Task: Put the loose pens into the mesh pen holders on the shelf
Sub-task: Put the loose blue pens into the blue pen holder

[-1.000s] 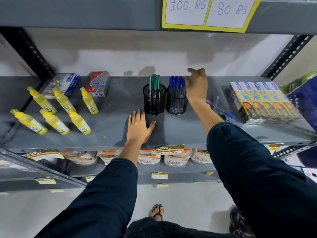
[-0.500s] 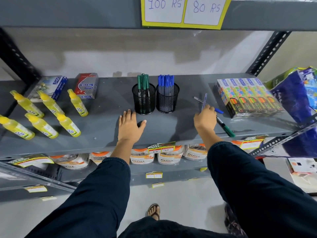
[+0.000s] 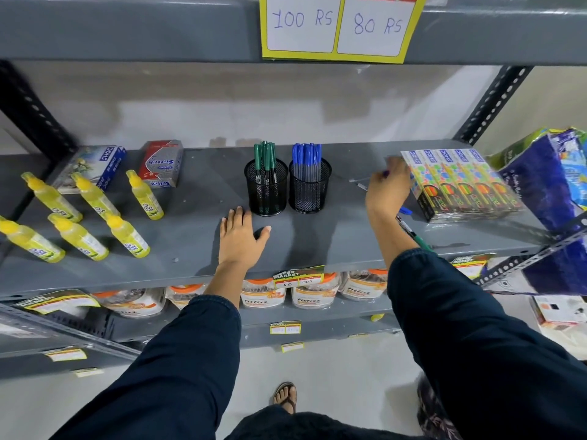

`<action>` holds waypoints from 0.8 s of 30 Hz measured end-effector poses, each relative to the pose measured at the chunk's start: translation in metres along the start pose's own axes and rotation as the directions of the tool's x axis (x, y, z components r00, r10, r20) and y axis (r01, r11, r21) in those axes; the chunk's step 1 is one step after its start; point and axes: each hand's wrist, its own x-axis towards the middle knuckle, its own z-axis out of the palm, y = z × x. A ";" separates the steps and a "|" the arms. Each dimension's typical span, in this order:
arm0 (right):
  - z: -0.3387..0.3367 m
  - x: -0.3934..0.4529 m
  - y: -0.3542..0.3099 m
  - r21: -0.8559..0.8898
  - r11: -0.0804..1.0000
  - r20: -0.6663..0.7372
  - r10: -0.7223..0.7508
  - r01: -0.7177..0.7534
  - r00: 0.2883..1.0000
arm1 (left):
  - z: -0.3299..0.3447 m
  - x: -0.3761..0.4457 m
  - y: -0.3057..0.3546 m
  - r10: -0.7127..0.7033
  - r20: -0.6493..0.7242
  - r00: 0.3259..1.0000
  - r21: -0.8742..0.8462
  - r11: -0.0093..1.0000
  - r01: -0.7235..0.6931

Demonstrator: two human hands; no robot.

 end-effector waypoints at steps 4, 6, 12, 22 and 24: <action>-0.002 0.013 -0.041 0.312 0.948 -0.001 -0.060 0.057 0.998 | 0.000 0.000 0.000 -0.002 -0.001 1.000 0.002 1.000 0.002; -0.003 0.017 -0.063 0.390 0.915 -0.010 -0.109 0.104 0.994 | 0.000 0.000 0.001 -0.006 -0.002 1.000 0.010 1.000 0.006; 0.011 0.014 -0.096 0.369 0.869 -0.041 -0.338 0.329 0.940 | -0.001 -0.001 0.000 -0.013 -0.006 1.000 -0.025 1.000 0.013; 0.055 -0.004 -0.075 0.133 0.924 0.313 -0.383 0.359 0.869 | 0.000 0.001 -0.002 -0.005 0.014 1.000 -0.017 1.000 0.006; 0.058 -0.006 -0.069 0.098 0.925 0.388 -0.375 0.367 0.842 | 0.000 0.002 -0.002 -0.008 0.016 1.000 -0.014 1.000 0.008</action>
